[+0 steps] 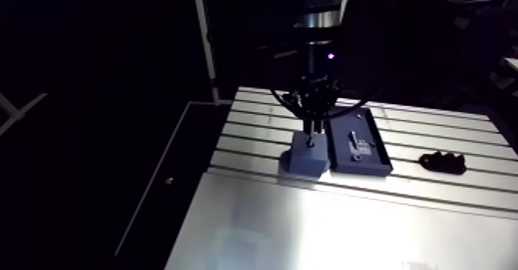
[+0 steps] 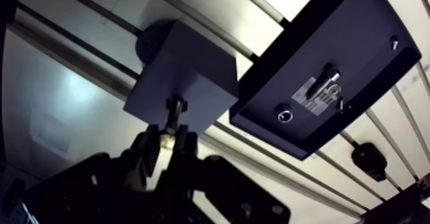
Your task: Pick up the M10 bolt and insert it into the hex recess until seated.
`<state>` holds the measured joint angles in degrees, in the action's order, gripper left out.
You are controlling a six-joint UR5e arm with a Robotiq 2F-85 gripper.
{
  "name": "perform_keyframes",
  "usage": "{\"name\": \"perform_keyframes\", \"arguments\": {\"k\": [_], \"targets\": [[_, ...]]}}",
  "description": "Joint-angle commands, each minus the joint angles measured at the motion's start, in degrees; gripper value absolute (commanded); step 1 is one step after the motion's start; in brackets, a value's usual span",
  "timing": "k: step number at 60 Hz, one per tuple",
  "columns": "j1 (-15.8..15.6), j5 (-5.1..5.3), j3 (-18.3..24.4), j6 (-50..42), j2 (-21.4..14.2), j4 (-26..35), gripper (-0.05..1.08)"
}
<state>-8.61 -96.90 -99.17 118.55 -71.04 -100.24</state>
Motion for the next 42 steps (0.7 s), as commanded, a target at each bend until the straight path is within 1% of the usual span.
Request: {"name": "perform_keyframes", "arguments": {"k": [1, 42], "targets": [[0.0, 0.0, -0.01, 0.06, 0.08, 0.07, 0.88], [0.0, -0.09, -0.28, 0.06, 0.25, 0.0, 0.88]]}}
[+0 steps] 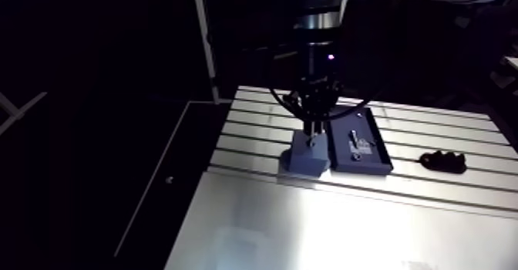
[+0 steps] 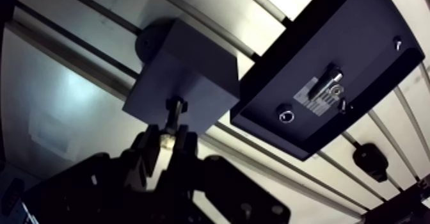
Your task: Pick up the M10 bolt and insert it into the hex recess until seated.
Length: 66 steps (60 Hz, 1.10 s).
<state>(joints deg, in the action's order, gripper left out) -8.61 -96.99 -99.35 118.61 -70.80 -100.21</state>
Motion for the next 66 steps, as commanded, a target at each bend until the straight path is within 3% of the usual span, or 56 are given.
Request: {"name": "perform_keyframes", "arguments": {"k": [1, 66], "targets": [[0.0, 0.0, -0.1, 0.0, 0.08, -0.03, 0.88], [0.0, 0.25, -0.04, 0.35, 0.02, -1.09, 0.89]]}}
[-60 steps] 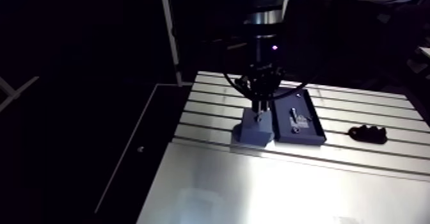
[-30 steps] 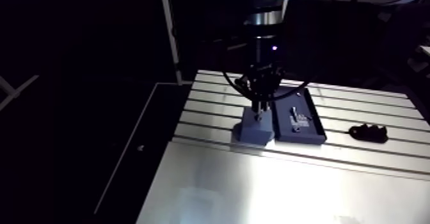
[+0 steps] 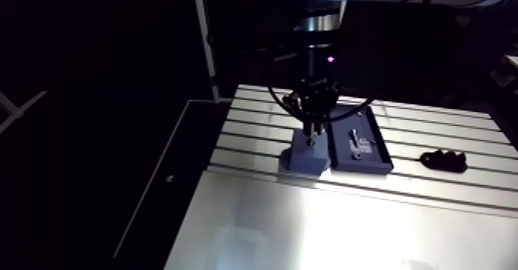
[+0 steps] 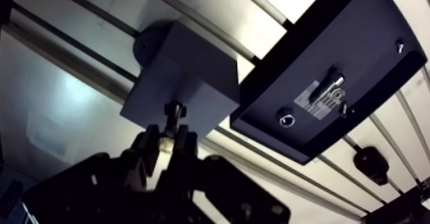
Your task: Pick up the M10 bolt and insert it into the hex recess until seated.
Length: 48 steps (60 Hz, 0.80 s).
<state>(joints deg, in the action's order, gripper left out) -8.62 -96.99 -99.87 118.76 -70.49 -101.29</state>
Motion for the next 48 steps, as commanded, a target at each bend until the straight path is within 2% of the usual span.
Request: {"name": "perform_keyframes", "arguments": {"k": [1, 48], "targets": [[0.0, 0.34, 0.58, 0.2, -0.3, 0.0, 0.89], [0.0, 0.01, 0.18, 0.03, 0.05, 0.0, 0.89]]}}
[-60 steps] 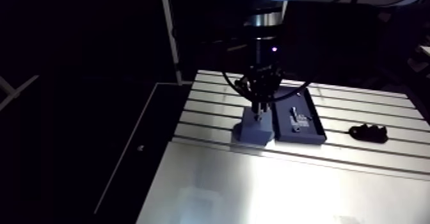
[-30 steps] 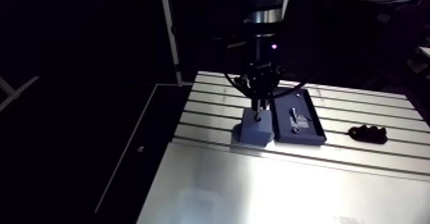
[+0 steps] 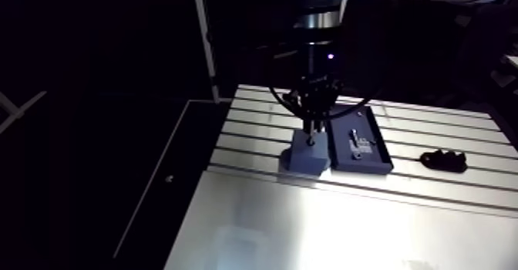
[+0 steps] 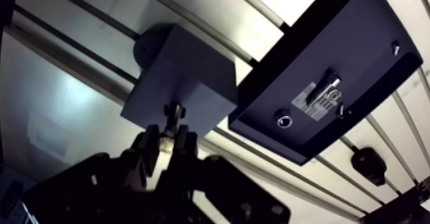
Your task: Pick up the M10 bolt and insert it into the hex recess until seated.
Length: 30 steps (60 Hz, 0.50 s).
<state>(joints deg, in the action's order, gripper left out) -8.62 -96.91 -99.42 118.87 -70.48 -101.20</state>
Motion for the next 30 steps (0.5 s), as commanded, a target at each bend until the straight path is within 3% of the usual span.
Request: {"name": "perform_keyframes", "arguments": {"k": [1, 30], "targets": [[0.0, -0.01, -0.29, -0.15, 0.12, -0.09, 0.89], [0.0, -0.17, -0.56, -0.17, 0.38, -0.86, 0.89]]}}
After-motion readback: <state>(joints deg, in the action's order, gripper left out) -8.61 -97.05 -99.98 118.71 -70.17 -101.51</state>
